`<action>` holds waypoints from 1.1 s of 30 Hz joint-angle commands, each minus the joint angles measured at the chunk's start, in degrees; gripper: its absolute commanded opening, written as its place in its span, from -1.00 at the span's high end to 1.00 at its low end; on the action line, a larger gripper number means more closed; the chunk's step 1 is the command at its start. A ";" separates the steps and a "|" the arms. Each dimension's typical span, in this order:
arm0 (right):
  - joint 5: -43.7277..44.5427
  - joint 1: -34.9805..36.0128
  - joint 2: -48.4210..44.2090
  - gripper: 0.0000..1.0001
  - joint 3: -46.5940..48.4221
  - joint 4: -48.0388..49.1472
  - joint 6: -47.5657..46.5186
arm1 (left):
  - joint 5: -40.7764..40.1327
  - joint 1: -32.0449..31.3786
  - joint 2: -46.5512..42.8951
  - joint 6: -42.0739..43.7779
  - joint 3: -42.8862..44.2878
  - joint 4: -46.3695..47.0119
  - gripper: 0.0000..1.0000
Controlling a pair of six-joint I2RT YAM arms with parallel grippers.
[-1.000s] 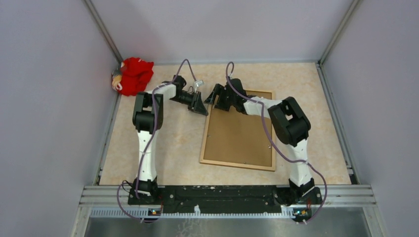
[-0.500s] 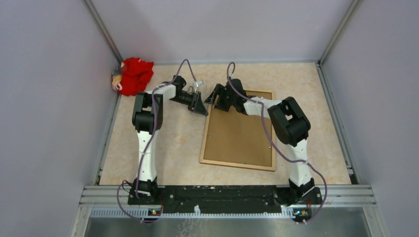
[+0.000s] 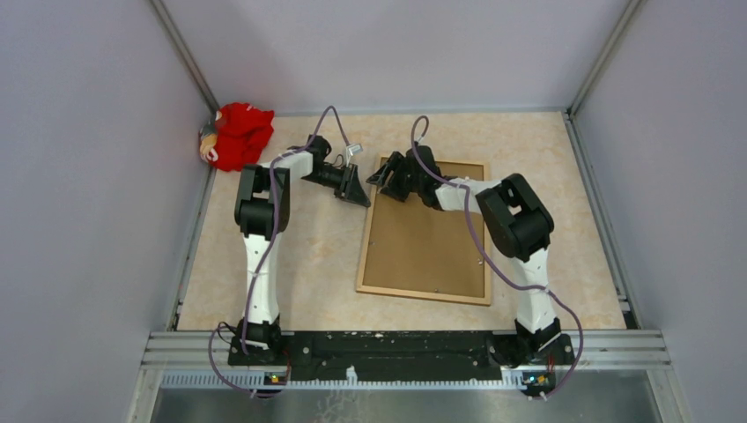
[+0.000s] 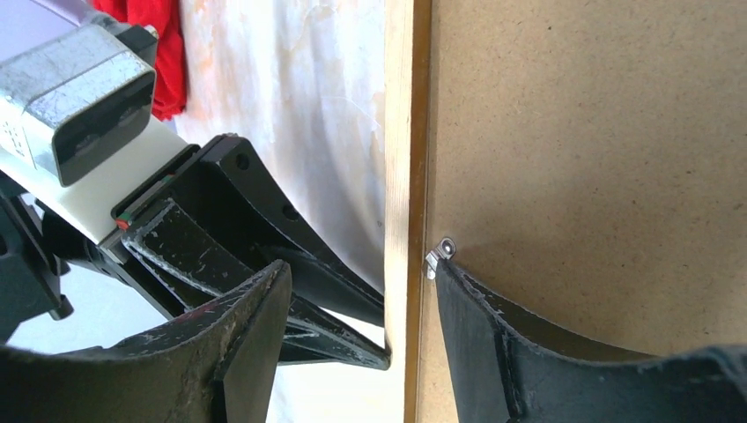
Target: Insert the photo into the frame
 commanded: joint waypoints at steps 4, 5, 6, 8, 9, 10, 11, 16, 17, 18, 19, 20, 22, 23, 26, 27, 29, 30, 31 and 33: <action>1.71 1.04 -0.39 -0.22 -3.49 4.90 4.14 | -5.56 -0.48 -1.07 2.66 -2.04 -1.66 0.42; 2.25 0.91 -1.53 -0.22 -4.31 4.63 3.70 | -5.58 -0.42 -1.11 2.79 -2.04 -1.83 0.42; 2.66 0.75 -2.66 -0.23 -4.97 3.99 3.07 | -5.61 -0.38 -1.16 2.96 -2.11 -1.92 0.42; 3.39 0.71 -4.56 -0.27 -6.12 2.48 1.96 | -5.58 -0.22 -1.18 3.05 -2.30 -1.93 0.42; 3.59 0.68 -5.25 -0.28 -6.76 2.17 1.60 | -5.64 -0.12 -1.19 3.09 -2.34 -1.91 0.42; 3.61 0.66 -5.69 -0.29 -7.23 2.18 1.45 | -5.69 -0.03 -1.20 3.10 -2.35 -1.91 0.42; 3.34 0.71 -5.80 -0.30 -7.48 2.28 1.47 | -5.64 0.04 -1.21 3.06 -2.43 -1.95 0.42; 2.55 1.01 -4.46 -0.31 -7.09 2.74 1.89 | -5.48 0.11 -1.41 2.82 -2.52 -1.86 0.42; 2.22 1.04 -3.95 -0.31 -6.62 2.78 2.10 | -5.51 0.07 -1.49 2.84 -2.53 -1.88 0.42; 1.89 1.05 -3.45 -0.31 -6.22 2.84 2.38 | -5.57 0.07 -1.51 2.78 -2.53 -1.89 0.42; 1.55 1.06 -2.95 -0.31 -5.58 2.88 2.54 | -5.58 0.07 -1.58 2.69 -2.53 -1.83 0.42; 1.47 1.19 -2.58 -0.31 -4.99 2.77 2.57 | -5.57 0.07 -1.59 2.70 -2.60 -1.78 0.42; 1.19 1.25 -1.66 -0.31 -3.82 2.31 2.61 | -5.49 0.07 -1.61 2.72 -2.57 -1.73 0.42; 1.00 1.30 -1.13 -0.31 -3.27 2.21 2.69 | -5.57 0.07 -1.52 2.71 -2.57 -1.68 0.42; 0.58 1.33 -0.07 -0.31 -1.98 1.98 3.22 | -5.38 0.07 -1.47 2.54 -2.63 -1.53 0.42; 0.60 1.44 0.20 -0.31 -1.70 1.98 3.26 | -5.26 0.11 -1.50 2.45 -2.74 -1.46 0.42; 0.67 1.45 0.73 -0.31 -1.33 1.93 3.71 | -5.23 0.07 -1.49 2.32 -2.87 -1.30 0.42; 0.63 1.43 0.96 -0.31 -1.08 1.94 3.90 | -5.23 0.07 -1.47 2.48 -2.93 -1.28 0.42; 0.66 1.49 1.21 -0.31 -0.78 1.80 4.04 | -5.27 0.07 -1.51 2.44 -2.96 -1.29 0.42; 0.80 1.54 1.66 -0.31 -0.54 1.83 4.22 | -5.27 0.07 -1.50 2.45 -2.96 -1.26 0.42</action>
